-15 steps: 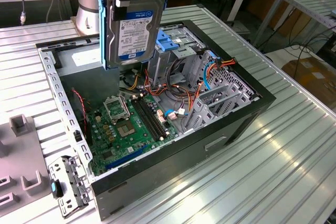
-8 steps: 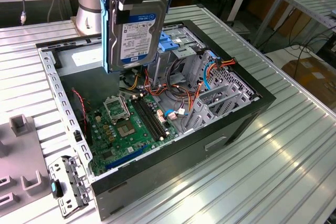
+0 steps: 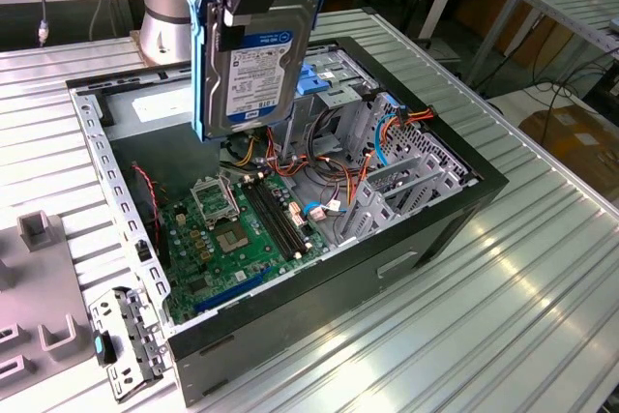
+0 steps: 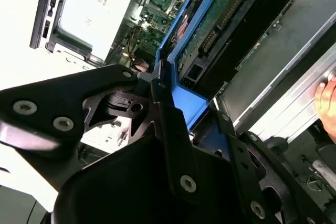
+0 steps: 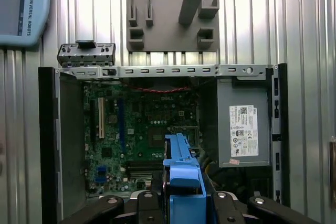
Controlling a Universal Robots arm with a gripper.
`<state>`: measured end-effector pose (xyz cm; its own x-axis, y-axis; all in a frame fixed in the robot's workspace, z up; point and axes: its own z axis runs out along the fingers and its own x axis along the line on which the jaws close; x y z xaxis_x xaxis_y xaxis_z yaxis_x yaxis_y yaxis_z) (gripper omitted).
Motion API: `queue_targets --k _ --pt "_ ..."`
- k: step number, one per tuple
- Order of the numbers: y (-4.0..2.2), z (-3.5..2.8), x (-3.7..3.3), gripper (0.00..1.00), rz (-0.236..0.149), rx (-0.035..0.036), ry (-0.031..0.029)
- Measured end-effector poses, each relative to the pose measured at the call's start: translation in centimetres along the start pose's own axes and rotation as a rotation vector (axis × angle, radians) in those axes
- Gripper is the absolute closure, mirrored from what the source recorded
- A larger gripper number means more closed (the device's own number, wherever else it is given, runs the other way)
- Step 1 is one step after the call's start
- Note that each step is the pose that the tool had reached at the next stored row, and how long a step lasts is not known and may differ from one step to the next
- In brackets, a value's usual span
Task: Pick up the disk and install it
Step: 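Insert the disk into the insertion slot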
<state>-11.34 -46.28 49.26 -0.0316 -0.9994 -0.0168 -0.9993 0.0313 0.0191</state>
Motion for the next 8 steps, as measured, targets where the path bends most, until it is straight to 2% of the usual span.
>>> queue_targets --k 5,8 --pt "-0.13 -0.01 0.41 0.63 0.000 0.0000 0.0000" --pt "-0.87 -0.02 0.59 0.63 0.000 0.0000 0.0002"
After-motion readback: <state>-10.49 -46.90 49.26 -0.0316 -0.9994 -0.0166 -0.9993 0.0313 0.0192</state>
